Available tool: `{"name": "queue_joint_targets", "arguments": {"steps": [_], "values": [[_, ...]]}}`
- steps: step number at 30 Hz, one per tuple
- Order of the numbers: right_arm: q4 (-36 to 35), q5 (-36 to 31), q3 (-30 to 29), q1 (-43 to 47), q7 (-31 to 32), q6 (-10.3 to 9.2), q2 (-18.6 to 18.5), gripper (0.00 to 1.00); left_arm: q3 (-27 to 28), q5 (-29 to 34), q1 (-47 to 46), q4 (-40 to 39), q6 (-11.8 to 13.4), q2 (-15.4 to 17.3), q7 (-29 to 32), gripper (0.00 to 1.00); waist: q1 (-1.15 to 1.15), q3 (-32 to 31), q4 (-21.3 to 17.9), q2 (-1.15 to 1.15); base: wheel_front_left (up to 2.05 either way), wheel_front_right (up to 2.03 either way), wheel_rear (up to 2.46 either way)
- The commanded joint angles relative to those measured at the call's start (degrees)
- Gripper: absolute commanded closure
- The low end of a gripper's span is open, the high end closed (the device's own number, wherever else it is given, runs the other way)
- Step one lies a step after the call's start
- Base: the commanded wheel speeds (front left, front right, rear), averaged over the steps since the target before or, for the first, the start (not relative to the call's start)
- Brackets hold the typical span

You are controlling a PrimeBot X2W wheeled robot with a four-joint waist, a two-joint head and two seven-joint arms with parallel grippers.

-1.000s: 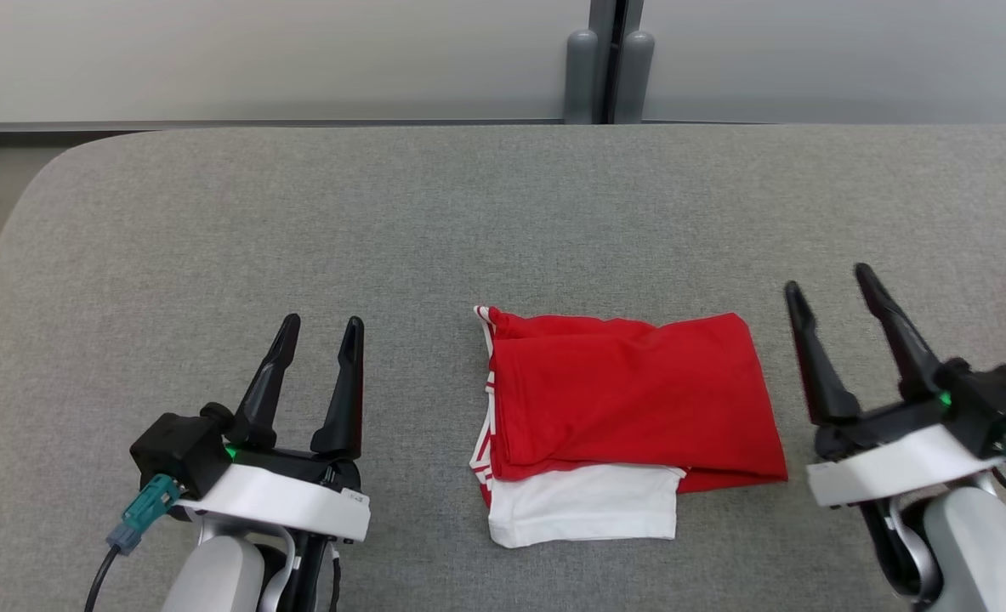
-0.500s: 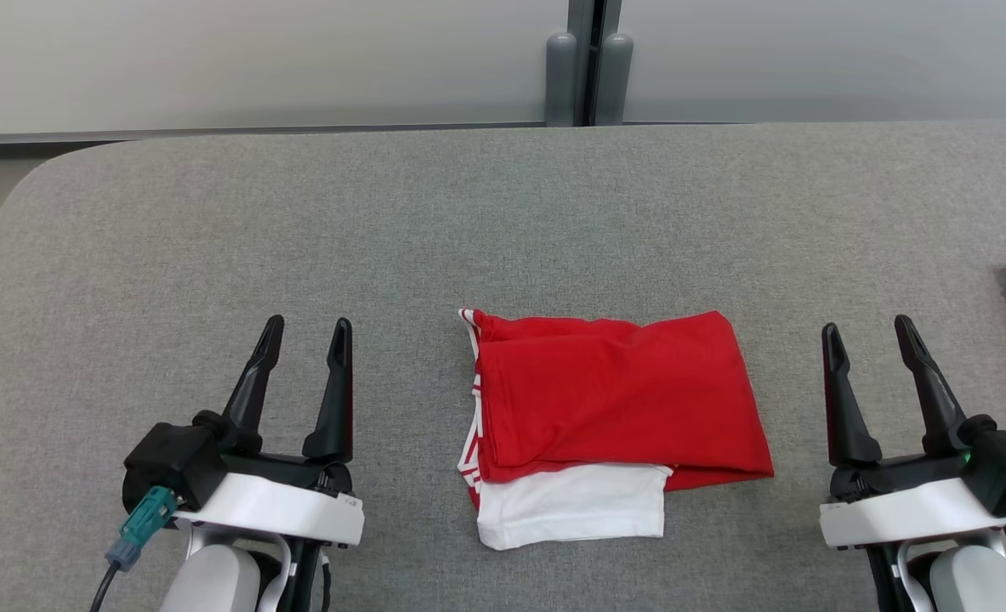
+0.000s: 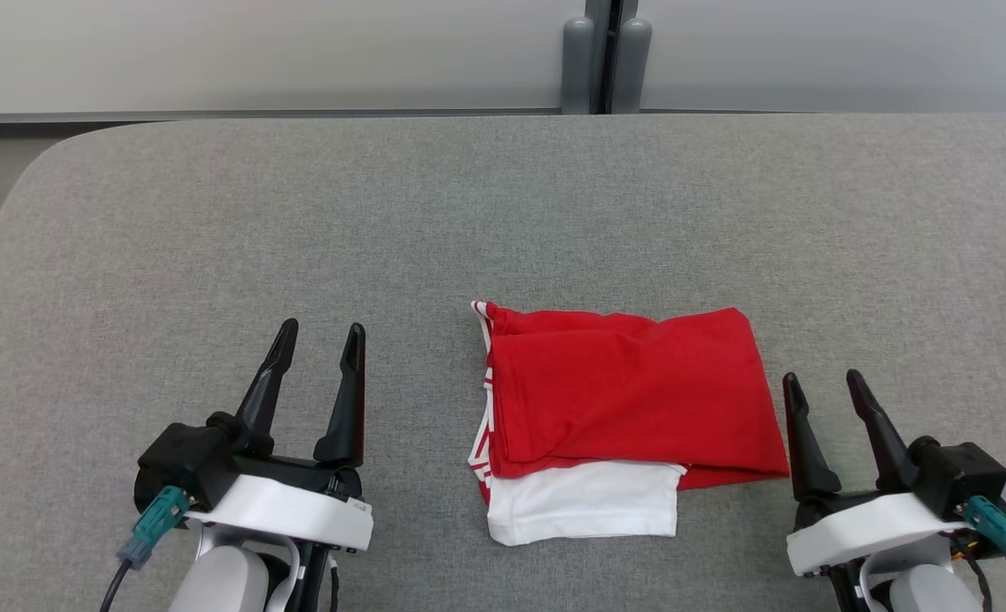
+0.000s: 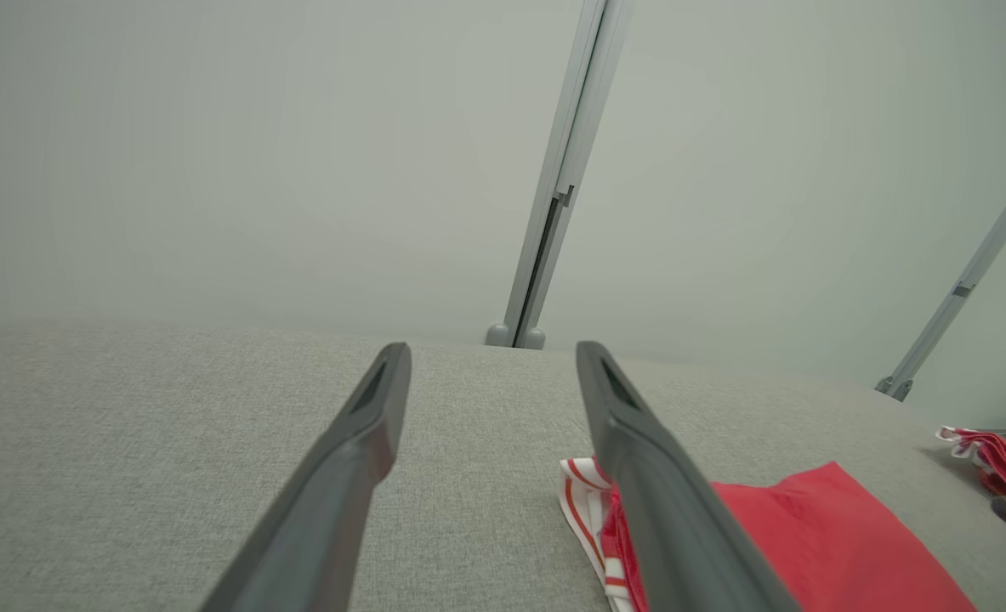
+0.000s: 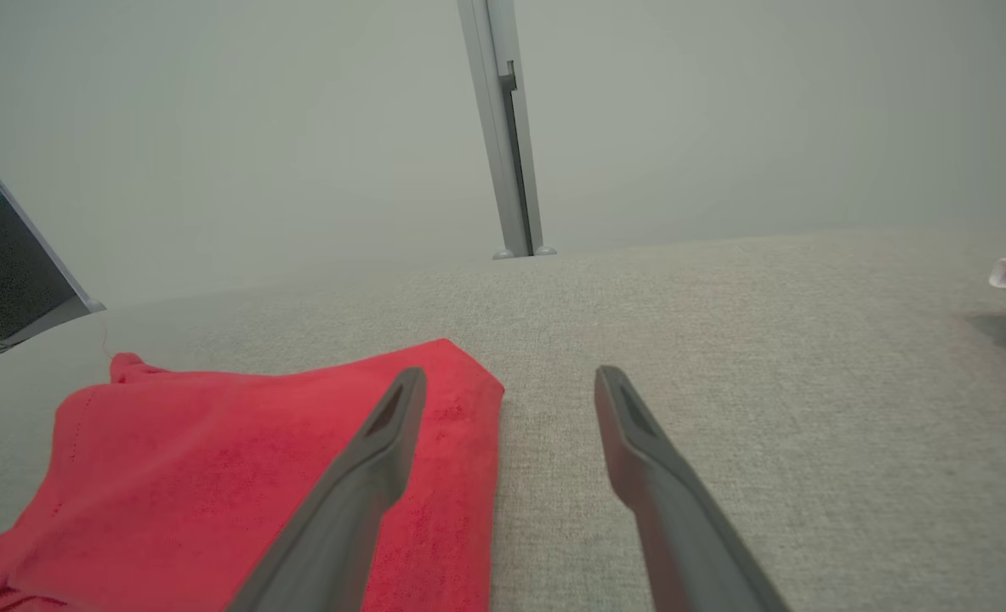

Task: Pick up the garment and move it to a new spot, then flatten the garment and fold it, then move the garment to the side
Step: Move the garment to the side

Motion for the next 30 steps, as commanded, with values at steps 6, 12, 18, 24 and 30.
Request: {"name": "queue_joint_targets", "arguments": {"steps": [6, 12, 18, 24, 30], "values": [[7.09, 3.97, 2.9, -3.23, 0.09, 0.0, 0.47, 0.0, -0.34, 0.36, -1.2, 0.38, -0.39, 0.2, -0.24, 0.0, 0.0, 0.93, 0.73, 0.0, 0.0, 0.0, 0.0], [13.04, 5.69, 3.77, -6.06, -0.06, 0.0, 0.54, 0.0, -1.18, 0.45, -1.8, 0.79, -0.85, 0.23, -0.25, 0.0, 0.0, 2.33, 1.26, 0.0, 0.0, 0.0, 0.0], [17.21, 8.7, 6.57, -7.68, -0.03, 0.0, 0.98, 0.5, -1.43, -1.04, -2.35, 0.94, -1.37, 0.21, -0.25, 0.0, 0.0, 3.1, 1.47, 0.0, 0.0, 0.0, 0.0], [18.64, 8.62, 8.8, -9.04, -0.08, 0.0, -1.03, 1.0, -1.19, -0.87, -2.24, 1.06, -1.68, 0.22, -0.25, 0.0, 0.0, 2.77, 0.91, 0.0, 0.0, 0.0, 0.0], [12.14, -1.22, 7.35, -10.99, -0.21, -0.05, -5.16, 1.0, -0.82, -0.4, -2.67, 0.08, -1.87, 0.19, -0.24, 0.0, 0.0, 2.98, -1.44, 0.0, 0.0, 0.0, 0.0]]}}
